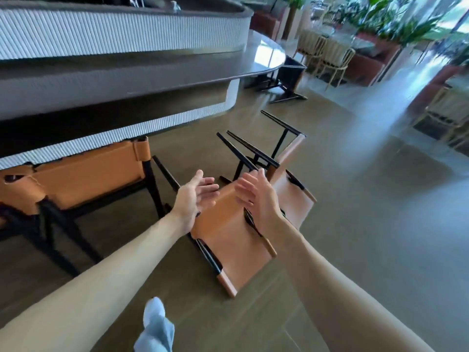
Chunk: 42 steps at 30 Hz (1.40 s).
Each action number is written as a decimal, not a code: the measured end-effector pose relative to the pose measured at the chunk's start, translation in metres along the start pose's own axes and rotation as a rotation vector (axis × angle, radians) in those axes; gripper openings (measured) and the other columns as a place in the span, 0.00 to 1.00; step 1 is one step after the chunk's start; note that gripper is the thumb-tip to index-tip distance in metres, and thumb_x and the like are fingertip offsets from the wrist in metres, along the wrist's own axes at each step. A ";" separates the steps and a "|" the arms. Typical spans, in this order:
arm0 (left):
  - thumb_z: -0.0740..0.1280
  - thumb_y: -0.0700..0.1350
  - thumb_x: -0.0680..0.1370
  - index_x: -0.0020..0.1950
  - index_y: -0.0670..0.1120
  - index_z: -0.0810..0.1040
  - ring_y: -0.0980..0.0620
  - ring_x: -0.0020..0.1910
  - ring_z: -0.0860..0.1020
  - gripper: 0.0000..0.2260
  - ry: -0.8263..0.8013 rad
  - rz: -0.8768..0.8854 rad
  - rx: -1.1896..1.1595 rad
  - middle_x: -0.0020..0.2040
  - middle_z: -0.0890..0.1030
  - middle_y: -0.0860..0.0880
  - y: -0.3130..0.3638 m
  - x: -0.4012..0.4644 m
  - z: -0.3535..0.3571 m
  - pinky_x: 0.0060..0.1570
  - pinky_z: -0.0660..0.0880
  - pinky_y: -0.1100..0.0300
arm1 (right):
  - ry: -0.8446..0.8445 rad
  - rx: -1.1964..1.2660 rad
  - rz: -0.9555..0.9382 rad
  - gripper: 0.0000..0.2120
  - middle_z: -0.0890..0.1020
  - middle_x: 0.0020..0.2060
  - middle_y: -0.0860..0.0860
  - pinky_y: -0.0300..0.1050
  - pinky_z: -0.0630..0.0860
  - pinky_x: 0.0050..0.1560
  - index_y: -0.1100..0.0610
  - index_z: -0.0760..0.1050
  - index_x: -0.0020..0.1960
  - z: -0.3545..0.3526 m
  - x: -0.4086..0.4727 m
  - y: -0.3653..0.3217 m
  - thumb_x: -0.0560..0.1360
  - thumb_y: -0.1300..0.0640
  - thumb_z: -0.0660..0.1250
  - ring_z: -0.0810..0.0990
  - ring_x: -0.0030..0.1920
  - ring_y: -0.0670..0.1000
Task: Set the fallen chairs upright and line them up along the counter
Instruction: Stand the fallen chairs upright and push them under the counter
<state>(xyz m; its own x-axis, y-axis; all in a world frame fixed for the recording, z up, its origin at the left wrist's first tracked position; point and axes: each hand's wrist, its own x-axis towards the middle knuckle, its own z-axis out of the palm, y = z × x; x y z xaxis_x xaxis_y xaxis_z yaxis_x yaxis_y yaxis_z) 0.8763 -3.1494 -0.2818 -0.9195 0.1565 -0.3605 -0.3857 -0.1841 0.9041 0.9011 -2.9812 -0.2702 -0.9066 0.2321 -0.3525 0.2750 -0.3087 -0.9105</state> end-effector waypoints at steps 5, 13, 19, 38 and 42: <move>0.54 0.59 0.85 0.59 0.41 0.78 0.42 0.54 0.80 0.24 -0.007 -0.083 -0.160 0.55 0.82 0.39 -0.034 -0.065 0.092 0.63 0.74 0.41 | 0.035 -0.079 -0.075 0.22 0.81 0.62 0.55 0.49 0.78 0.56 0.55 0.77 0.64 -0.097 -0.070 -0.013 0.84 0.41 0.56 0.81 0.57 0.51; 0.56 0.54 0.85 0.58 0.37 0.78 0.41 0.48 0.80 0.21 -0.029 -0.009 -0.095 0.50 0.82 0.39 -0.037 -0.047 0.159 0.55 0.76 0.44 | 0.053 -0.173 -0.108 0.16 0.87 0.53 0.49 0.56 0.76 0.65 0.51 0.82 0.54 -0.161 -0.056 -0.038 0.84 0.45 0.58 0.84 0.53 0.48; 0.54 0.56 0.86 0.52 0.40 0.77 0.42 0.42 0.79 0.22 0.083 -0.123 -0.387 0.46 0.80 0.39 -0.041 0.034 0.201 0.49 0.76 0.47 | 0.037 -0.203 -0.019 0.14 0.84 0.57 0.53 0.56 0.78 0.63 0.53 0.81 0.55 -0.190 0.018 -0.056 0.84 0.47 0.59 0.82 0.59 0.53; 0.58 0.57 0.84 0.57 0.38 0.79 0.42 0.46 0.82 0.22 0.633 -0.161 -0.572 0.51 0.83 0.38 -0.120 0.143 0.228 0.57 0.79 0.42 | -0.306 -0.473 0.250 0.15 0.84 0.56 0.54 0.57 0.78 0.65 0.53 0.80 0.57 -0.251 0.256 -0.053 0.84 0.45 0.59 0.82 0.55 0.51; 0.57 0.58 0.84 0.59 0.38 0.78 0.40 0.55 0.80 0.23 0.829 -0.194 -0.613 0.59 0.81 0.36 -0.150 0.138 0.249 0.63 0.76 0.39 | -0.448 -0.626 0.331 0.21 0.82 0.62 0.57 0.59 0.76 0.67 0.59 0.76 0.66 -0.262 0.289 -0.045 0.84 0.44 0.59 0.81 0.60 0.56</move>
<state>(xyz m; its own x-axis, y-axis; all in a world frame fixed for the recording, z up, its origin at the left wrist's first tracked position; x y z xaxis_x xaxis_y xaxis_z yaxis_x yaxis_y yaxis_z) 0.8259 -2.8586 -0.4098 -0.5119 -0.4356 -0.7404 -0.2907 -0.7232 0.6264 0.7103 -2.6587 -0.3882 -0.7528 -0.2099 -0.6239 0.5563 0.3037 -0.7735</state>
